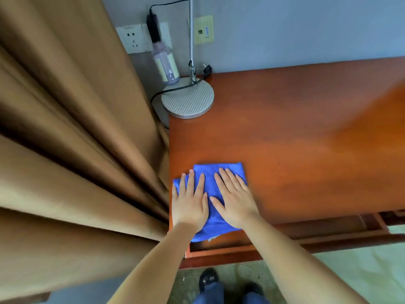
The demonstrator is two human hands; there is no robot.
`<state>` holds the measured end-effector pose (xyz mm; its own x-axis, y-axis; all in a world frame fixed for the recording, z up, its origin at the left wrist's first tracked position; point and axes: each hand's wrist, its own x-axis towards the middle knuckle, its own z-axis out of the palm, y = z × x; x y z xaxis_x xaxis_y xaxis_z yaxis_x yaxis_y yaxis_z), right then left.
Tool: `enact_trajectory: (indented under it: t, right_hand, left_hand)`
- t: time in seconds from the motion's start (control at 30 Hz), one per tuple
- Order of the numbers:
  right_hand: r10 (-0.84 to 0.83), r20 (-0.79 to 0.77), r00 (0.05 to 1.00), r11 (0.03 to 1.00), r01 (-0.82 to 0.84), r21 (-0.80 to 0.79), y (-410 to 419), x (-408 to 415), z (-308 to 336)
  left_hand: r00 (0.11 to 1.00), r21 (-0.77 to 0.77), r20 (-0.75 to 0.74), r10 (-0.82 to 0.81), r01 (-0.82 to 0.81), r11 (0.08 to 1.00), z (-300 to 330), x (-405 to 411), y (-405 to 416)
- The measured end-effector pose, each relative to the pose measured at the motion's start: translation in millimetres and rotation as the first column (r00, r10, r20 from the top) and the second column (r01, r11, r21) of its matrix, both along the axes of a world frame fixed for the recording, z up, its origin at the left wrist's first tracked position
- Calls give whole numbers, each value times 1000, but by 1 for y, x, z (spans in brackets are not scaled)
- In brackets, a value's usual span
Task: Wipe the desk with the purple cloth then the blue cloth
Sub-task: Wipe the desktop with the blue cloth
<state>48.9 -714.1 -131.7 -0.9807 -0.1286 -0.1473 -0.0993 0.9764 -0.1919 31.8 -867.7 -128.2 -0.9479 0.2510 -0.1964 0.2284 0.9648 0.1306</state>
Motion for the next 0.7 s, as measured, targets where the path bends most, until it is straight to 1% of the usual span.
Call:
enact_trajectory:
  t: [0.13, 0.27, 0.33, 0.43, 0.5, 0.6, 0.7]
  right_hand:
    - [-70, -43, 997, 998, 70, -9, 23, 11, 2]
    - [-81, -73, 994, 997, 81, 4, 39, -7, -2]
    - [-54, -80, 995, 998, 55, 21, 49, -28, -4]
    - [-13, -98, 995, 999, 17, 46, 63, -64, -3]
    - [8, -110, 994, 998, -1, 60, 69, -84, -1]
    - [-11, -119, 993, 997, 21, 81, 74, -99, -2]
    - [-41, -97, 994, 995, 49, 90, 76, -101, -3]
  left_hand:
    - [998, 10, -11, -69, 69, 998, 3, -1, 26]
    - [995, 25, -5, -100, 100, 995, -1, -21, 43]
    - [996, 34, -3, -88, 88, 996, -1, -36, 52]
    - [999, 49, -32, -5, 6, 999, -5, -63, 69]
    - [999, 60, -48, 22, -19, 998, -7, -78, 77]
    - [998, 73, -62, 27, -22, 997, -10, -96, 83]
    - [998, 50, -62, -1, 4, 999, -12, -101, 87]
